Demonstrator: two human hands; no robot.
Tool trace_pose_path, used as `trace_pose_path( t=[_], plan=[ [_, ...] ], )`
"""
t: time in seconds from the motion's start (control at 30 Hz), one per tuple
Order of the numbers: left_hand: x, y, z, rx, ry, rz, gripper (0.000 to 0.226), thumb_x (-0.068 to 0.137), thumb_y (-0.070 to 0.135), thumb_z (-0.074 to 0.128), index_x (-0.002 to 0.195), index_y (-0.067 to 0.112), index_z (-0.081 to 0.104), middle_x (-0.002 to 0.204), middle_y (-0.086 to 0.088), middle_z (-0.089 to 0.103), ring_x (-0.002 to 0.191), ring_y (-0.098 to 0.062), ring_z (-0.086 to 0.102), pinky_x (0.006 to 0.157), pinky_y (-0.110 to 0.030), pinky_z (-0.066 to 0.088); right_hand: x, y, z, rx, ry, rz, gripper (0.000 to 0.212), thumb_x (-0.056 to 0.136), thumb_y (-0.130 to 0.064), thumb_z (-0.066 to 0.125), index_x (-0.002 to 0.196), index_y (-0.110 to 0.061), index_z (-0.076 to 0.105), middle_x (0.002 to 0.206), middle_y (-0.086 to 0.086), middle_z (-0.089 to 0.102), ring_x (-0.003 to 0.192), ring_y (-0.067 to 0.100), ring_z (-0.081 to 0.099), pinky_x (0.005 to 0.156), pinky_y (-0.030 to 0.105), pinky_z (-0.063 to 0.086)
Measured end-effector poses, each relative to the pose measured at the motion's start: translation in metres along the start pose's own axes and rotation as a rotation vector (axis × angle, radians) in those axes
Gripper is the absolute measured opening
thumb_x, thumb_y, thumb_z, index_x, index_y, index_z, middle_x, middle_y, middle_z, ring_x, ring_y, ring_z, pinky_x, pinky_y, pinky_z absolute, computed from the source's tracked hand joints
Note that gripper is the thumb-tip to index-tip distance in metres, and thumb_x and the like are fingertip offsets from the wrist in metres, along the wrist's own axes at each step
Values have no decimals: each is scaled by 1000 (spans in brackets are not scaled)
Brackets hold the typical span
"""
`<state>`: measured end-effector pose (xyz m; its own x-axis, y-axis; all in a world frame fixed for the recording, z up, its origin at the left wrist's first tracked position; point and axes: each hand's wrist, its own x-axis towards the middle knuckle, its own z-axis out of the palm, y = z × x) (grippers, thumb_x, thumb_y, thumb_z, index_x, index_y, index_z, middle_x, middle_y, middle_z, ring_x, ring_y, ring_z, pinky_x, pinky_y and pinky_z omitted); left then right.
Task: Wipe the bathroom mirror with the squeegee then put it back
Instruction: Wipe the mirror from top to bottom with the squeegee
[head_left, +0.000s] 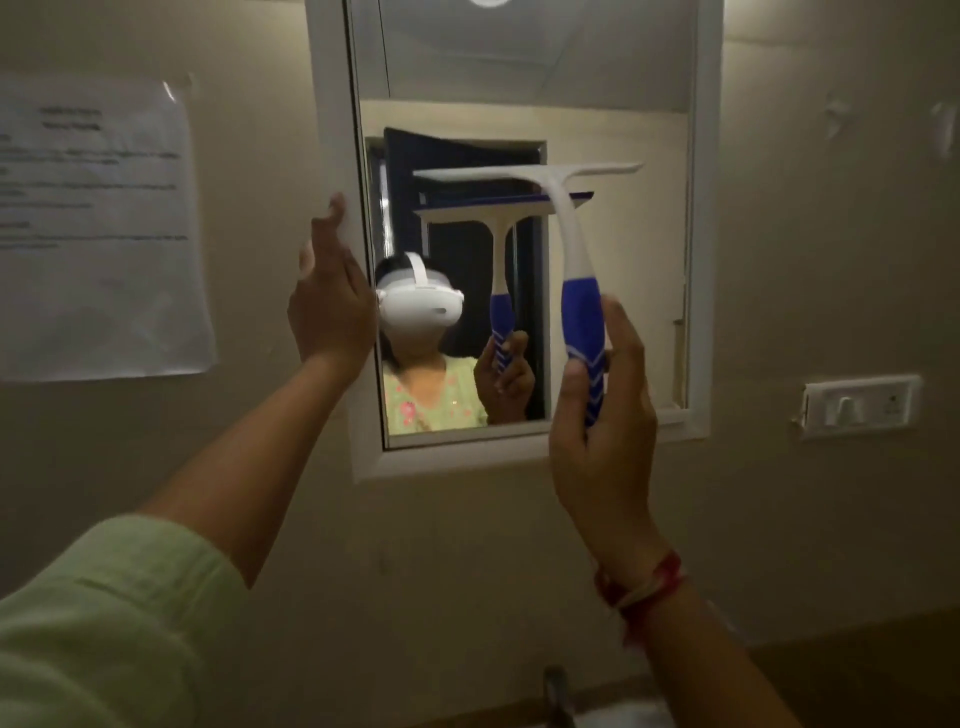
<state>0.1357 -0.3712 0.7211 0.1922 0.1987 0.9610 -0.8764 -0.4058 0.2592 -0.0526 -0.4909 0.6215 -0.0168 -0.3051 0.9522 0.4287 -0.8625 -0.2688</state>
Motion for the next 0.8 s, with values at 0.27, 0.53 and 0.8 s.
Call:
trace_pose_path(
  t=[0.27,0.53,0.8],
  plan=[
    [-2,-1,0,-25,16,10,37,99,20,31,135,29,35,119,-12,59,70,-36,58,58,-28,32,101,5,24,-88,138,-123,44,96,-22,44,139,-19,36,95,7,57,77,-12,50,69,-1,40],
    [-3,-4,2,-30,14,17,35,100,20,32,133,30,35,117,-11,60,66,-32,59,49,-19,25,154,-5,37,-56,225,-147,43,94,-19,47,137,-11,42,106,14,63,84,6,53,76,15,47],
    [-4,-2,-1,-57,-2,12,35,99,18,33,134,25,38,113,-14,60,57,-18,49,48,-9,20,179,3,46,-86,214,-151,43,95,-18,48,137,-10,42,109,14,63,92,20,61,78,14,45]
  ],
)
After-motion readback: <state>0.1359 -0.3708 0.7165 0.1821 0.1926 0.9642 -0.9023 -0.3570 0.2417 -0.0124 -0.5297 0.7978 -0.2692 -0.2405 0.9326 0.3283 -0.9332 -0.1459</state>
